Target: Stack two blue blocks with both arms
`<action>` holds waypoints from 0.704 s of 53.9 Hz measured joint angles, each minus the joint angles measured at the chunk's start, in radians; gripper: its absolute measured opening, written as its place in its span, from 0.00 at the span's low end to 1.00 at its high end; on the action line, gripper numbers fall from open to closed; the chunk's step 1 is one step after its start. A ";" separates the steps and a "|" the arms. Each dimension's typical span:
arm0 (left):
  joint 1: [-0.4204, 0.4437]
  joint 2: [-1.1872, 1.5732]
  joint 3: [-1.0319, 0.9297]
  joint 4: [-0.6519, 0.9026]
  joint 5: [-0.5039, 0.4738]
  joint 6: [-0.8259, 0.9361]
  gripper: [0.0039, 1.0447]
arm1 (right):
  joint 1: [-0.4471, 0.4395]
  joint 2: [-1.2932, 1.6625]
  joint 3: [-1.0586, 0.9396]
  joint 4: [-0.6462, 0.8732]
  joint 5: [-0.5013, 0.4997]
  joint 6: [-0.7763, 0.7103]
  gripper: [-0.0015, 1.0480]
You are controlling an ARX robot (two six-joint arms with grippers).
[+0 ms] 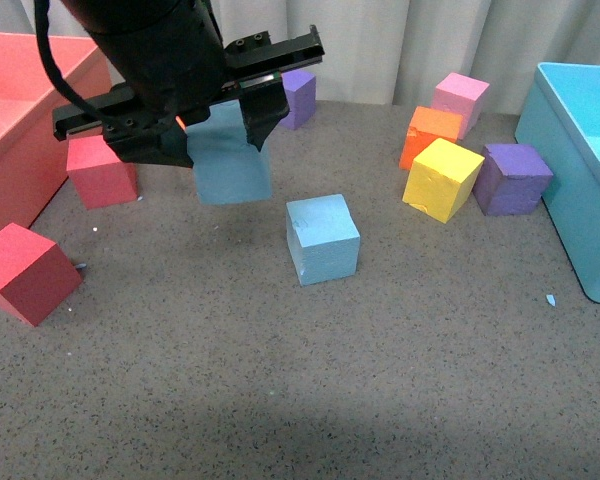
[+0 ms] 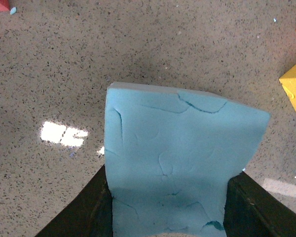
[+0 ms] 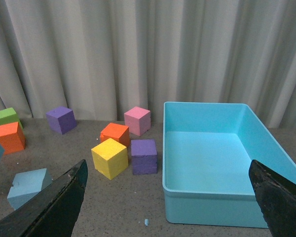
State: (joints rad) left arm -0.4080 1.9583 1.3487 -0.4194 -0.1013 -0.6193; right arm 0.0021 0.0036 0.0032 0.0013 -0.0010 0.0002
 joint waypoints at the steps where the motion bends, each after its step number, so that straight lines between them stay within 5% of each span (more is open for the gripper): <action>1: -0.008 0.007 0.017 -0.012 -0.009 -0.018 0.44 | 0.000 0.000 0.000 0.000 0.000 0.000 0.91; 38: -0.132 0.190 0.264 -0.170 -0.007 -0.279 0.42 | 0.000 0.000 0.000 0.000 0.000 0.000 0.91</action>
State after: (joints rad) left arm -0.5400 2.1487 1.6127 -0.5892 -0.1085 -0.8982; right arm 0.0021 0.0036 0.0032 0.0013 -0.0010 0.0002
